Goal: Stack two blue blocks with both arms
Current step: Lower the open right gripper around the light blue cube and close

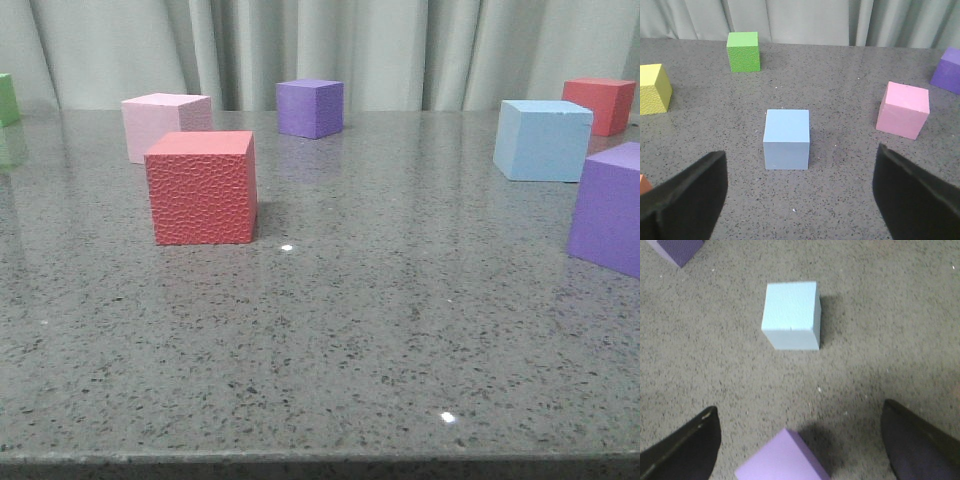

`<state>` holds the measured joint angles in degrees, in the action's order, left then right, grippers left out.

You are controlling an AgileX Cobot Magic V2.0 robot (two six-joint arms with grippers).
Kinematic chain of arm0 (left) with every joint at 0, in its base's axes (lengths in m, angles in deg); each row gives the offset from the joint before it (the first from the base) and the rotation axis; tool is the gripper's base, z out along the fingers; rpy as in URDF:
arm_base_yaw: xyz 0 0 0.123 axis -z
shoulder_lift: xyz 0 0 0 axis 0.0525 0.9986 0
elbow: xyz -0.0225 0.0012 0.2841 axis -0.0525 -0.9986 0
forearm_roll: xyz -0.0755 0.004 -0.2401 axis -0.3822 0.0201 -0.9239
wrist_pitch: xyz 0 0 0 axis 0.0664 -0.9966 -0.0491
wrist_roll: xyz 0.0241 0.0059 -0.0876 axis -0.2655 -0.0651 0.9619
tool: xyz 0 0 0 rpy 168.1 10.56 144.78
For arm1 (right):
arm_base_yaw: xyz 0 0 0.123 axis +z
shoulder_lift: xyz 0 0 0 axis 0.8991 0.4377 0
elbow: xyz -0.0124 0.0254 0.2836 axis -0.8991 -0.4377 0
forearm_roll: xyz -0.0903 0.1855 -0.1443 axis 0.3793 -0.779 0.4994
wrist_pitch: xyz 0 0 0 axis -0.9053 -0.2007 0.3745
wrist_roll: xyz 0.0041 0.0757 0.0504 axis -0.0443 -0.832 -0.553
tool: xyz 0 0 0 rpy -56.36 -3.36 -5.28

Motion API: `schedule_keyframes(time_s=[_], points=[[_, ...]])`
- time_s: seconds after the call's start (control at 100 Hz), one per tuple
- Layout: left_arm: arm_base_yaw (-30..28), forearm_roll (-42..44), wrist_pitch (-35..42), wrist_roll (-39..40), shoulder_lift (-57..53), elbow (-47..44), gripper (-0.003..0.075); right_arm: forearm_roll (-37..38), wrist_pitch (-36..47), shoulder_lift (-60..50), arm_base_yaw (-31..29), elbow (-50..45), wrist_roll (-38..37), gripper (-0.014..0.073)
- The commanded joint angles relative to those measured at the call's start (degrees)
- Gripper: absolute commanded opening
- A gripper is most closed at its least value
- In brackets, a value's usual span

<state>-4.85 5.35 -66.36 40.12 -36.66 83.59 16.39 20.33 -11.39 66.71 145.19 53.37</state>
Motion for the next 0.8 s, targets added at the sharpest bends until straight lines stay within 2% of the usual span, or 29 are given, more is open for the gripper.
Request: schedule_keyframes(time_s=[0.0, 0.42, 0.79], points=[[0.4, -0.1, 4.0, 0.1, 0.1, 2.2, 0.0564, -0.5, -0.2, 3.9, 0.2, 7.5, 0.8, 0.0643], [0.4, -0.1, 4.0, 0.1, 0.1, 2.2, 0.0564, -0.5, -16.1, 27.3, 2.4, 33.7, -1.0, 0.0643], [0.4, 0.1, 4.0, 0.1, 0.1, 2.2, 0.0564, -0.5, -18.5, 38.8, 2.6, 40.0, -2.9, 0.0643]])
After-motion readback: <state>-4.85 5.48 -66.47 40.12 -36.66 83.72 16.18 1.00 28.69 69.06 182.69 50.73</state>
